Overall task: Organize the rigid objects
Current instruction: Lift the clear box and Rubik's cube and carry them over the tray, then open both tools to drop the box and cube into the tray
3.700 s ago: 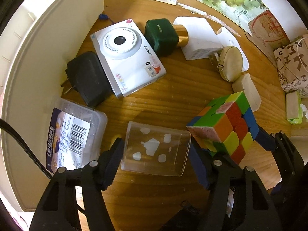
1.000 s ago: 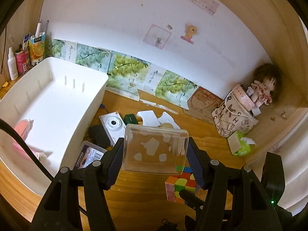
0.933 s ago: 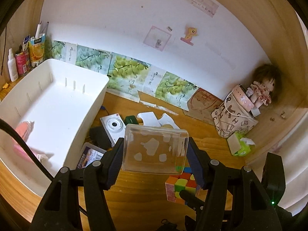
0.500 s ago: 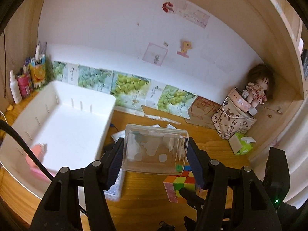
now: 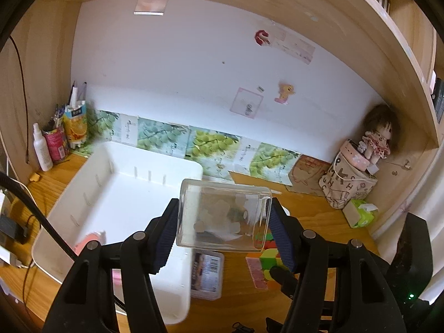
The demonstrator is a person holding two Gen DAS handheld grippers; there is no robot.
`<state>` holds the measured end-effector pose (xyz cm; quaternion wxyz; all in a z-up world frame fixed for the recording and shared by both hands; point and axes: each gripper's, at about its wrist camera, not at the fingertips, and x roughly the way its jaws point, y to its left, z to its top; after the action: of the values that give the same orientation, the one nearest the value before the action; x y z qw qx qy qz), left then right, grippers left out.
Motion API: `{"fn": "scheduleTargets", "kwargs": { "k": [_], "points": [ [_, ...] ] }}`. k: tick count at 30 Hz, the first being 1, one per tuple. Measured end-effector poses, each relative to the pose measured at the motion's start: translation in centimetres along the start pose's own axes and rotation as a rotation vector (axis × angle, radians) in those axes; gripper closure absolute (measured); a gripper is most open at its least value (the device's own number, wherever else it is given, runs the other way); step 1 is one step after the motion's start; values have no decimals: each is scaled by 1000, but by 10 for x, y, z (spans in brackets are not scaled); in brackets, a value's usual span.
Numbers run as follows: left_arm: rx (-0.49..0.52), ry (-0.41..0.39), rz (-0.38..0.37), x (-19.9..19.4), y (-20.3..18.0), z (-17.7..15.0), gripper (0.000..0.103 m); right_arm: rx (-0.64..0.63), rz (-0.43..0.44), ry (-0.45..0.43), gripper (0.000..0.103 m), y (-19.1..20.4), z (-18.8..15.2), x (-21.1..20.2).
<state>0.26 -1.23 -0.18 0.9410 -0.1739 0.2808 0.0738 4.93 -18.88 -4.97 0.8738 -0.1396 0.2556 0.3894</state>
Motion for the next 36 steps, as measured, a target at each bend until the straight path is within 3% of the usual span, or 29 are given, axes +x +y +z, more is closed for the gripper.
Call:
{"fn": "scheduleTargets", "kwargs": {
  "k": [16,25,29,31,32,36],
  "points": [
    [38,-18,5,-14,49,13,37,61,-53,-149,44,42,22,-3],
    [50,24,47,-11,87,18,37,83,-40,-170,44,73,31,14],
    [49,58,68,-6,104,17,37,99,-24,-161,47,83,35,22],
    [45,75,79,-3,112,17,37,104,-16,-165,65,88,39,25],
    [44,83,85,-1,116,17,37,103,-14,-162,68,91,39,27],
    [28,128,125,8,132,16,37,116,10,-133,68,99,42,40]
  ]
}}
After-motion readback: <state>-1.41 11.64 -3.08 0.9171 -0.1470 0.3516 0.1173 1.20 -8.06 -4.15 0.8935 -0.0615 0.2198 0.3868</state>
